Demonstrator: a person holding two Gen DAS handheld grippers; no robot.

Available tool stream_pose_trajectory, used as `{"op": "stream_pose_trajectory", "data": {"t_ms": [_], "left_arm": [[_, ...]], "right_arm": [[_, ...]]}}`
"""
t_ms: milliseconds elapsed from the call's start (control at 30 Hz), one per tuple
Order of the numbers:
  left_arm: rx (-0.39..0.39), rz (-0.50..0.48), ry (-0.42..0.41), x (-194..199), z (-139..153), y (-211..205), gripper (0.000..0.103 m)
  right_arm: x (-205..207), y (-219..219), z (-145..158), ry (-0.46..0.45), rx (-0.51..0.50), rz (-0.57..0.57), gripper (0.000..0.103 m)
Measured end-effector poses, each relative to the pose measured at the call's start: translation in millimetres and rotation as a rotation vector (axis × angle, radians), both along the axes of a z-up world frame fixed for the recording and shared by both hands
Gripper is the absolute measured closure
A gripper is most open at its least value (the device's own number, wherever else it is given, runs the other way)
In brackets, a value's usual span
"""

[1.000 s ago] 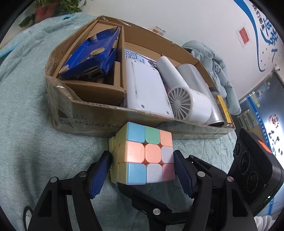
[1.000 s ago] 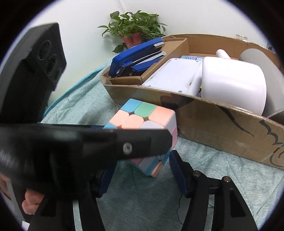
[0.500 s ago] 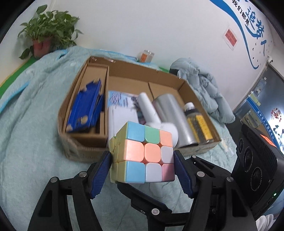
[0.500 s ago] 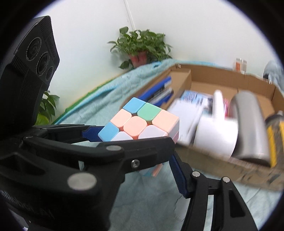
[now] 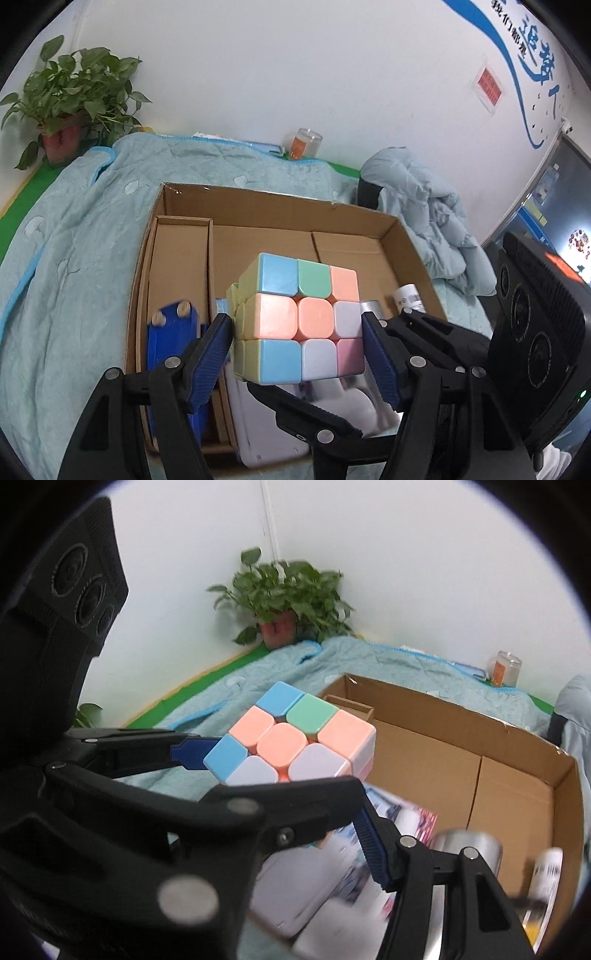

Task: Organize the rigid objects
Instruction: 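Lift the Rubik's cube with both grippers and carry it into the box, then lower the cube beside the white case and open both grippers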

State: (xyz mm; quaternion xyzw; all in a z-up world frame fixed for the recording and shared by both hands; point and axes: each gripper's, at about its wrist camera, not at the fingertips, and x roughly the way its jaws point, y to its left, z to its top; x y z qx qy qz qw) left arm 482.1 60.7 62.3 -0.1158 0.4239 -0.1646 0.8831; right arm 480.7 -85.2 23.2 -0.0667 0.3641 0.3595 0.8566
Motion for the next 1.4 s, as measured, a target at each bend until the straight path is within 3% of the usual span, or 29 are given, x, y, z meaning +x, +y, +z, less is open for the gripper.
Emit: {"op": "stream_pose_trajectory", "data": {"t_ms": [200, 467, 567, 767, 833, 867, 933, 1067, 1233, 1300, 1400], "left_arm": [[-0.02, -0.007, 0.113, 51.5, -37.0, 9.8, 0.036], [0.007, -0.037, 0.183, 69.0, -66.1, 6.0, 0.037], [-0.019, -0.048, 0.196, 65.9, -69.2, 8.0, 0.04], [0.032, -0.03, 0.055, 26.6, -32.6, 17.8, 0.036], [0.081, -0.011, -0.029, 3.3, -14.9, 22.0, 0.028], [0.12, 0.013, -0.091, -12.7, -4.5, 24.7, 0.025], [0.2, 0.081, -0.215, -45.6, 12.8, 29.3, 0.0], [0.281, 0.21, -0.426, -117.6, 26.4, 33.4, 0.0], [0.225, 0.23, -0.403, -161.5, -17.7, 17.9, 0.0], [0.188, 0.216, -0.364, -165.6, -48.4, 5.8, 0.0], [0.197, 0.254, -0.325, -173.4, -81.2, -12.0, 0.0]], "right_arm": [[54.3, 2.5, -25.9, 0.137, -0.023, 0.055, 0.044], [68.5, 2.3, -44.0, 0.209, -0.036, 0.069, 0.046], [66.6, 2.4, -50.7, 0.225, -0.07, 0.066, 0.046], [55.8, -14.4, -43.3, 0.198, -0.109, -0.044, 0.047], [35.7, -24.1, -31.8, 0.148, -0.105, -0.065, 0.042], [23.5, -30.5, -26.1, 0.12, -0.1, -0.084, 0.033], [0.1, -43.8, -16.6, 0.075, -0.08, -0.13, 0.028], [-62.8, -85.8, -3.5, -0.031, -0.024, -0.326, 0.024], [-120.4, -126.7, -23.7, -0.17, -0.024, -0.556, 0.023], [-126.5, -134.5, -36.8, -0.169, -0.04, -0.59, 0.023], [-126.9, -140.7, -48.1, -0.142, -0.035, -0.599, 0.023]]}}
